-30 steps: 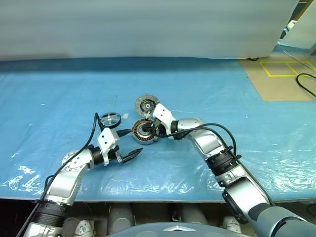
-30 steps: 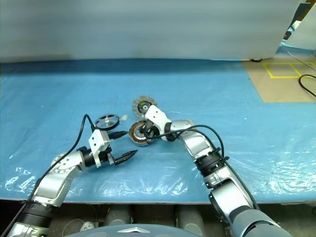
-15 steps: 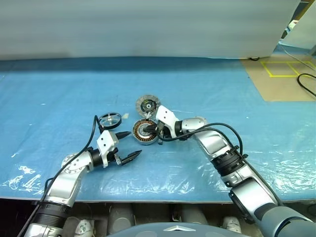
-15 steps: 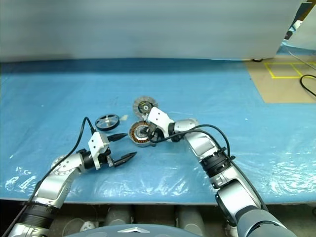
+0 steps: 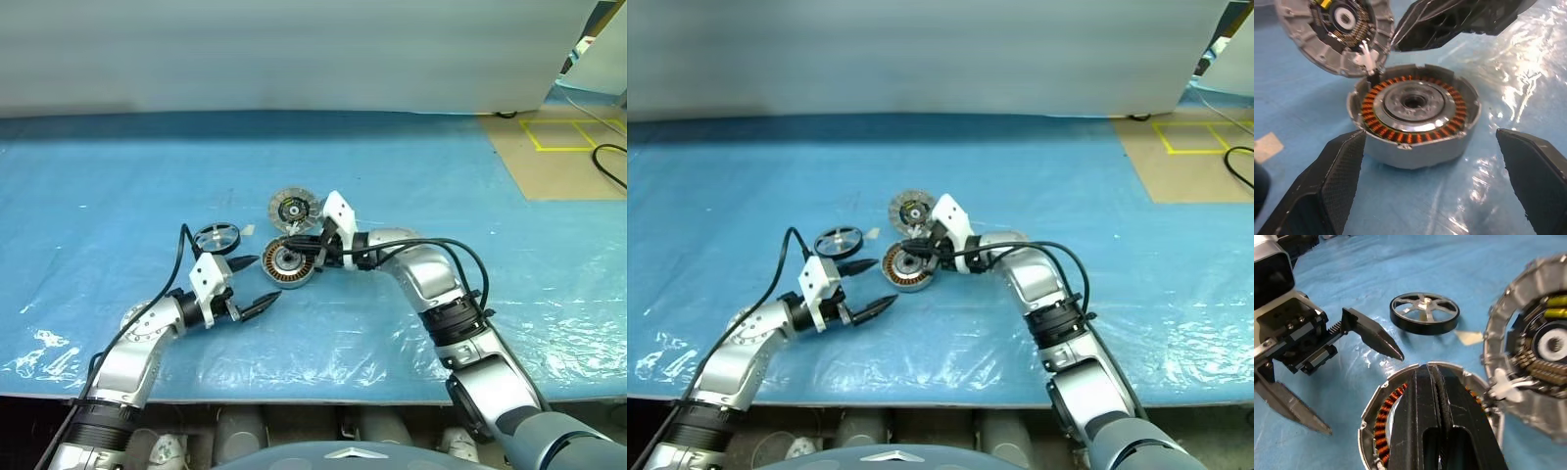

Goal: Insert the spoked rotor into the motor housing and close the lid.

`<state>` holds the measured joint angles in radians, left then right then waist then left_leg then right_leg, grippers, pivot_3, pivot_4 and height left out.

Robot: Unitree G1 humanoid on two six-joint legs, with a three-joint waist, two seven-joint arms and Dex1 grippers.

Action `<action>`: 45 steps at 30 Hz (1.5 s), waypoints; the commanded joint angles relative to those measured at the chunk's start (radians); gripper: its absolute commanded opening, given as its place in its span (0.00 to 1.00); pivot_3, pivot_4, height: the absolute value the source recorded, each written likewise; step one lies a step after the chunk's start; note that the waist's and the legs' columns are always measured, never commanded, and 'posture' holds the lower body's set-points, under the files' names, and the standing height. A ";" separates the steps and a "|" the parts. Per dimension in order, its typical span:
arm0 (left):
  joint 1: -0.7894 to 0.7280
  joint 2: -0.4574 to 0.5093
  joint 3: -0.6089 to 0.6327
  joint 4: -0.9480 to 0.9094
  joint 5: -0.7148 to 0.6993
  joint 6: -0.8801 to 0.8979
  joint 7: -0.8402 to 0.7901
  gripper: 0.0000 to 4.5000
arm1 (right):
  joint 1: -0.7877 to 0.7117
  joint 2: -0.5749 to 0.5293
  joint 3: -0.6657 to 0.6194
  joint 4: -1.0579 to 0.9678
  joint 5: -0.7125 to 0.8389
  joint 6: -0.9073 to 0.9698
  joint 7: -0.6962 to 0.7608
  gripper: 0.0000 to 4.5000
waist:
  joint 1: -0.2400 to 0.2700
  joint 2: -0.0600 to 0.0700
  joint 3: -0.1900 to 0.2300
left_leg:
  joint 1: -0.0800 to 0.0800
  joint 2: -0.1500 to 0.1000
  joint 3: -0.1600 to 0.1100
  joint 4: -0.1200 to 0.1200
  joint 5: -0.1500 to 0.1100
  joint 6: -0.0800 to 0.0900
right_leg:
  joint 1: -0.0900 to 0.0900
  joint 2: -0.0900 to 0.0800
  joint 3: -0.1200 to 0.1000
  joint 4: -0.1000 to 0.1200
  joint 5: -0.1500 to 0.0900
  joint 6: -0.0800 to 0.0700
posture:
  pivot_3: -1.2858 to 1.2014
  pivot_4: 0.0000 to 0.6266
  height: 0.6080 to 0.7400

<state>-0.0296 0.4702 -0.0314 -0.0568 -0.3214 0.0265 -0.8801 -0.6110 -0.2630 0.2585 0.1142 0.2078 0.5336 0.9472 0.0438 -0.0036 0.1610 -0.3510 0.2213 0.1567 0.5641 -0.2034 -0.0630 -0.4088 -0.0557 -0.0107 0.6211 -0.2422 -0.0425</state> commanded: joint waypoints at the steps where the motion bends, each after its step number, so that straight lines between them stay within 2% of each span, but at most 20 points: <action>1: 0.025 0.013 0.032 -0.071 -0.033 0.027 0.011 1.00 | -0.019 -0.019 -0.014 -0.034 0.019 -0.039 0.025 0.00 | -0.002 0.000 0.000 | 0.000 0.000 0.000 0.000 0.000 0.000 | 0.000 0.000 0.000 0.000 0.000 0.000 | 0.52 0.24 1.00; 5: 0.013 0.034 0.080 -0.136 -0.088 0.098 0.030 1.00 | -0.029 -0.053 -0.003 -0.029 -0.002 -0.072 0.040 0.00 | -0.001 0.000 0.000 | 0.000 0.000 0.000 0.000 0.000 0.000 | 0.000 0.000 0.000 0.000 0.000 0.000 | 0.52 0.24 1.00; 9: -0.047 0.122 0.128 -0.164 -0.152 0.232 0.007 1.00 | -0.035 -0.086 0.004 -0.010 -0.021 -0.102 0.061 0.00 | 0.000 0.000 0.000 | 0.000 0.000 0.000 0.001 0.000 0.000 | 0.000 0.000 0.000 0.000 0.000 0.000 | 0.52 0.24 1.00; 13: -0.164 0.210 0.146 -0.108 -0.172 0.322 -0.036 1.00 | -0.040 -0.098 0.007 0.000 -0.032 -0.118 0.069 0.00 | 0.001 0.000 0.000 | 0.000 0.000 0.000 0.002 0.000 0.000 | 0.001 0.000 0.000 0.000 0.000 0.000 | 0.52 0.24 1.00; 19: -0.362 0.300 0.096 0.169 -0.060 0.225 -0.162 1.00 | -0.021 -0.099 0.004 -0.050 -0.022 -0.099 0.055 0.00 | -0.002 0.000 0.000 | 0.000 0.000 0.000 0.002 0.000 0.000 | 0.000 0.001 0.000 0.001 0.000 0.000 | 0.52 0.24 1.00; 26: -0.612 0.329 0.007 0.536 0.079 0.031 -0.344 1.00 | -0.002 -0.110 0.014 -0.073 -0.025 -0.089 0.051 0.00 | 0.007 0.000 0.000 | -0.001 -0.001 -0.001 0.001 0.000 0.000 | 0.000 0.001 0.000 0.001 0.002 0.003 | 0.52 0.24 1.00; 37: -1.001 0.285 -0.134 1.094 0.284 -0.117 -0.606 1.00 | 0.037 -0.110 0.002 -0.153 0.005 -0.017 0.017 0.00 | 0.024 -0.001 0.001 | -0.002 -0.001 -0.003 0.001 0.000 -0.001 | 0.000 0.000 -0.002 0.001 0.002 0.004 | 0.52 0.24 1.00; 45: -1.160 0.220 -0.207 1.275 0.444 -0.257 -0.608 1.00 | 0.083 -0.116 -0.005 -0.222 0.017 0.034 -0.025 0.00 | 0.036 -0.002 0.001 | -0.004 -0.001 -0.005 0.001 0.000 -0.001 | 0.001 0.000 -0.003 0.000 0.002 0.004 | 0.52 0.24 1.00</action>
<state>-1.1540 0.6884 -0.2313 1.2051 0.0946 -0.1893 -1.4913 -0.5297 -0.3780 0.2764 -0.0583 0.2006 0.5600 0.9324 0.0798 -0.0054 0.1621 -0.3550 0.2198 0.1518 0.5655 -0.2034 -0.0644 -0.4080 -0.0559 -0.0137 0.6212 -0.2397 -0.0385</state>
